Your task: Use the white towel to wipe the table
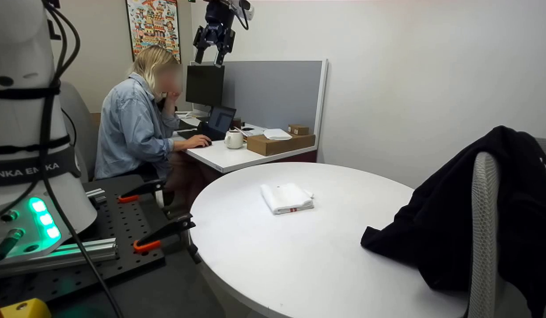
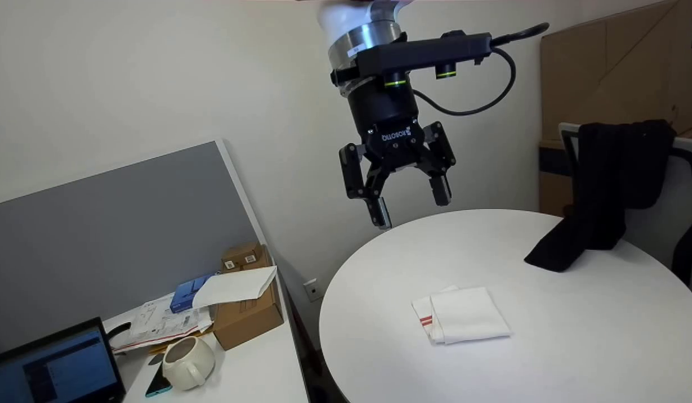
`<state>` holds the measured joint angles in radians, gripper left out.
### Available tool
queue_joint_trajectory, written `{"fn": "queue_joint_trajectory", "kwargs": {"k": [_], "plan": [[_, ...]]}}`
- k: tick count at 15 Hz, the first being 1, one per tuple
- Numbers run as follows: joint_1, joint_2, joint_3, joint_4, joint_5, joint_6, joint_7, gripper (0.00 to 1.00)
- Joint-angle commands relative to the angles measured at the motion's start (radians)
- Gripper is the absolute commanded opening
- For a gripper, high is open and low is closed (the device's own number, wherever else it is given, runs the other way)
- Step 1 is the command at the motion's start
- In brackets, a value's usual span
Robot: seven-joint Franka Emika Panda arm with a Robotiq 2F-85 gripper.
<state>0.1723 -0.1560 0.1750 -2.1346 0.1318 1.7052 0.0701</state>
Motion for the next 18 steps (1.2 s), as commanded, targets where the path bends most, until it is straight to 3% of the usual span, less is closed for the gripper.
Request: {"fn": "queue_joint_trajectory", "kwargs": {"k": [1,12,18], "plan": [[-0.001,0.001,0.001,0.002,0.000,-0.002,0.000,1.00],[-0.001,0.001,0.001,0.002,0.000,-0.002,0.000,1.00],[-0.037,0.053,-0.026,0.038,-0.069,0.091,-0.020,1.00]]}}
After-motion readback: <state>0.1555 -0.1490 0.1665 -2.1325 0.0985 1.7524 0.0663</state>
